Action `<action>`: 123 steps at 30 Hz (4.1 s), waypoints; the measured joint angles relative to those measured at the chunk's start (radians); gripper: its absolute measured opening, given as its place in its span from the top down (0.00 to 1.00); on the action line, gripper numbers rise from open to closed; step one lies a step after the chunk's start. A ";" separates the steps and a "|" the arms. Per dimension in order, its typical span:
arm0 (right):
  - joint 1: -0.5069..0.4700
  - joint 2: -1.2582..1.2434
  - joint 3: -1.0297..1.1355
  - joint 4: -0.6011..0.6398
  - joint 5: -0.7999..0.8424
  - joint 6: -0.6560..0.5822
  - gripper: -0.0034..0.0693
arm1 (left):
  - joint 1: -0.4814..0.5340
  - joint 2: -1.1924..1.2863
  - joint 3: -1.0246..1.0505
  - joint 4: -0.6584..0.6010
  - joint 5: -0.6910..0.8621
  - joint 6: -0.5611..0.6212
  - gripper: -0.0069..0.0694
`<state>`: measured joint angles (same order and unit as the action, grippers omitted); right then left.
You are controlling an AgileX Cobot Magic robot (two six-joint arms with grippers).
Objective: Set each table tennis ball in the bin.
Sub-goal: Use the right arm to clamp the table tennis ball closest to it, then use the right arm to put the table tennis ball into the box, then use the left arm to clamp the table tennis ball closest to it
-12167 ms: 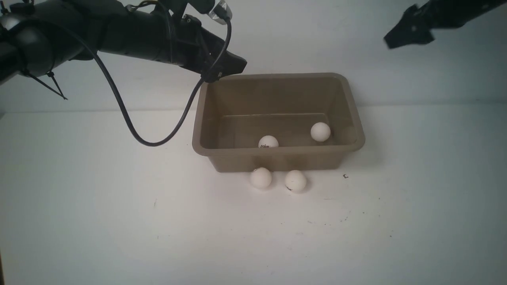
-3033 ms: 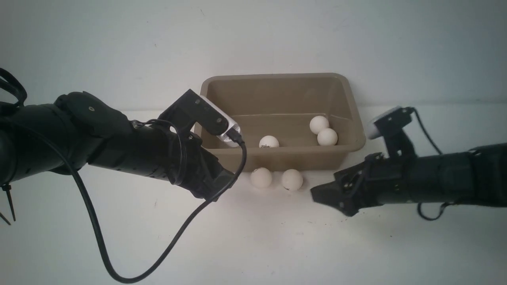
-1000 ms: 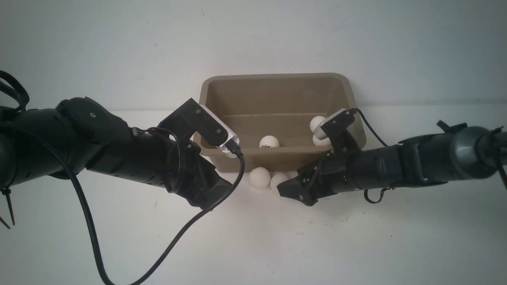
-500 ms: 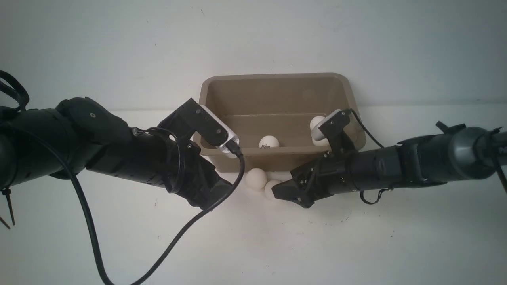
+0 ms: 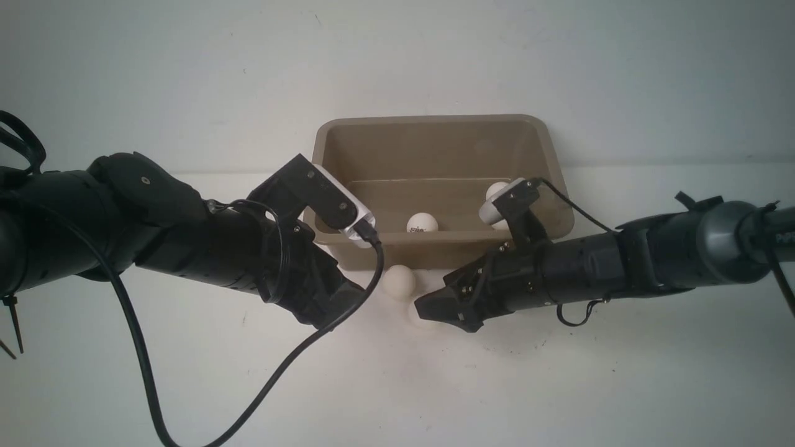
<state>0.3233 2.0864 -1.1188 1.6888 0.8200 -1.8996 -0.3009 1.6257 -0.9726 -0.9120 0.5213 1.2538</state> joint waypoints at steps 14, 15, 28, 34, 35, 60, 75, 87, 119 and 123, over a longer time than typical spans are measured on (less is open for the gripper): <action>0.014 0.000 0.000 -0.144 0.035 0.104 0.22 | 0.000 0.000 0.000 0.000 0.000 0.000 0.39; 0.014 0.000 0.000 -0.149 0.035 0.106 0.22 | 0.000 0.000 0.000 0.000 0.000 0.000 0.39; 0.018 0.000 0.000 -0.208 0.037 0.135 0.22 | 0.000 0.000 0.000 0.000 -0.002 0.000 0.39; 0.019 0.000 0.000 -0.254 0.037 0.184 0.24 | 0.000 0.000 0.000 0.000 -0.002 0.000 0.39; 0.019 0.000 0.000 -0.257 0.037 0.189 0.25 | 0.000 0.000 0.000 0.000 -0.003 0.000 0.39; 0.018 -0.215 0.000 -0.390 0.080 0.043 0.48 | 0.000 0.000 0.000 0.000 -0.006 0.000 0.39; -0.049 -0.117 -0.279 -0.359 -0.321 -0.048 0.48 | 0.000 0.000 0.000 -0.061 0.001 0.000 0.39; -0.101 -0.012 -0.368 -0.316 -0.254 -0.039 0.26 | 0.000 0.016 0.000 -0.073 0.110 0.085 0.39; -0.337 -0.323 -0.368 -0.458 -0.399 0.073 0.18 | 0.000 0.250 0.000 -0.464 -0.063 0.545 0.16; -0.364 -0.323 -0.368 -0.459 -0.388 0.072 0.18 | 0.000 0.309 0.000 -0.580 -0.083 0.646 0.16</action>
<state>-0.0407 1.7637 -1.4873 1.2297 0.4324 -1.8281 -0.3009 1.9352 -0.9726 -1.4924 0.4386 1.8998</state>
